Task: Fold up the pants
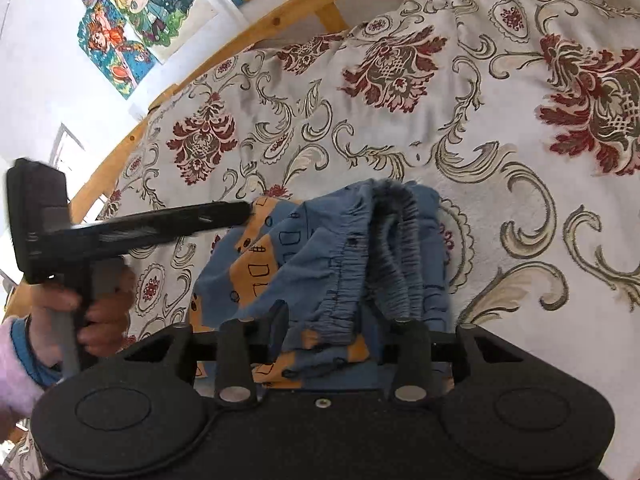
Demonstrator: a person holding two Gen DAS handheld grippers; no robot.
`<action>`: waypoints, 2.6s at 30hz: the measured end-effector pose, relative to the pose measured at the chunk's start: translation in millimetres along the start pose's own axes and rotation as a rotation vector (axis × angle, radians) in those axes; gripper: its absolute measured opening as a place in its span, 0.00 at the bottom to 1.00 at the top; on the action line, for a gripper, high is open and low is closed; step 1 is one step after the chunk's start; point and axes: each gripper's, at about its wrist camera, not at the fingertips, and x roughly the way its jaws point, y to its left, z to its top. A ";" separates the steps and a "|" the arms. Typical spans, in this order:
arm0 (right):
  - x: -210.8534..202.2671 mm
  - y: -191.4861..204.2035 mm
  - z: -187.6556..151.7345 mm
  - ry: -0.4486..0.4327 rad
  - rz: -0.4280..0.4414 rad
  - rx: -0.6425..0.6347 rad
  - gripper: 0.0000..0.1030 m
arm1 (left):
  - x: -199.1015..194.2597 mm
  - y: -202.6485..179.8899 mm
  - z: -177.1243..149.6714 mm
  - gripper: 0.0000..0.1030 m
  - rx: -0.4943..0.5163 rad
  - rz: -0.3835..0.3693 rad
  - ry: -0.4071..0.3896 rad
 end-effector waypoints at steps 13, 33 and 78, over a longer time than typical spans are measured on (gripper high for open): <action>-33.2 -14.9 -14.1 0.044 -0.017 -0.012 0.19 | 37.2 13.9 -3.4 0.58 -0.037 0.131 0.073; 7.4 5.7 30.9 -0.080 -0.078 -0.182 0.29 | -7.1 11.8 -27.8 0.80 -0.107 0.254 0.077; 29.3 -60.5 32.1 0.015 0.005 0.130 0.66 | -10.1 46.8 -51.6 0.94 -0.135 0.091 0.112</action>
